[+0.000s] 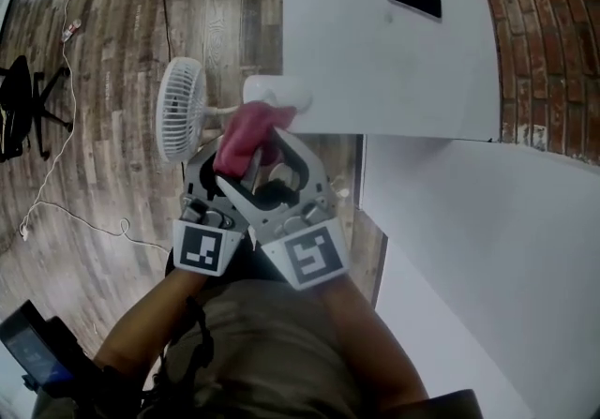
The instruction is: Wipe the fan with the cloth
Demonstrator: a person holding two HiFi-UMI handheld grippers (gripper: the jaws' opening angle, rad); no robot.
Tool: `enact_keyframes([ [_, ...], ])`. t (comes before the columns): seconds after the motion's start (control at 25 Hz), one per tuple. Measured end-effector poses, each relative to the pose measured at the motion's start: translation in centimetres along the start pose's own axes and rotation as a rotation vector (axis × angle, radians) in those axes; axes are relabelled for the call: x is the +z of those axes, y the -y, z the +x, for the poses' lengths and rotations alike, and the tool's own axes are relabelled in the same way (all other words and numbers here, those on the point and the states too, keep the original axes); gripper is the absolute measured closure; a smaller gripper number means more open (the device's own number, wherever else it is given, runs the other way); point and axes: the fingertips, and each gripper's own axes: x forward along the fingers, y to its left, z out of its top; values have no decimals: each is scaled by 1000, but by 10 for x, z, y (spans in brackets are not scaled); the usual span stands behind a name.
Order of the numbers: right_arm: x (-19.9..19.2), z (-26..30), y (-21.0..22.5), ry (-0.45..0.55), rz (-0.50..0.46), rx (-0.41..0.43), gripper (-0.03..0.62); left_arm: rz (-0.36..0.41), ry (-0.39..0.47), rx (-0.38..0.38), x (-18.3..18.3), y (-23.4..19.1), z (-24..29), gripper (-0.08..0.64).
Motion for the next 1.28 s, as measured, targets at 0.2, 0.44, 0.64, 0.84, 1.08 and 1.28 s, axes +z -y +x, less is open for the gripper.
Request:
enact_keyframes([
  [0.2, 43, 2, -22, 58, -108, 39, 238, -2, 39, 38, 37, -10, -13, 429],
  [0.44, 83, 0, -46, 118, -169, 64, 256, 40, 52, 53, 75, -18, -30, 430],
  [0.64, 104, 4, -58, 155, -212, 31, 338, 85, 93, -15, 94, -13, -35, 430],
  [0.84, 112, 8, -55, 149, -253, -46, 445, 77, 102, -109, 98, -17, -31, 430],
  [1.08, 148, -4, -47, 237, -283, -209, 512, 4, 127, -239, 123, -16, -34, 398],
  [1.28, 164, -18, -30, 322, -167, -377, 518, -14, 152, -269, 122, -35, -46, 374],
])
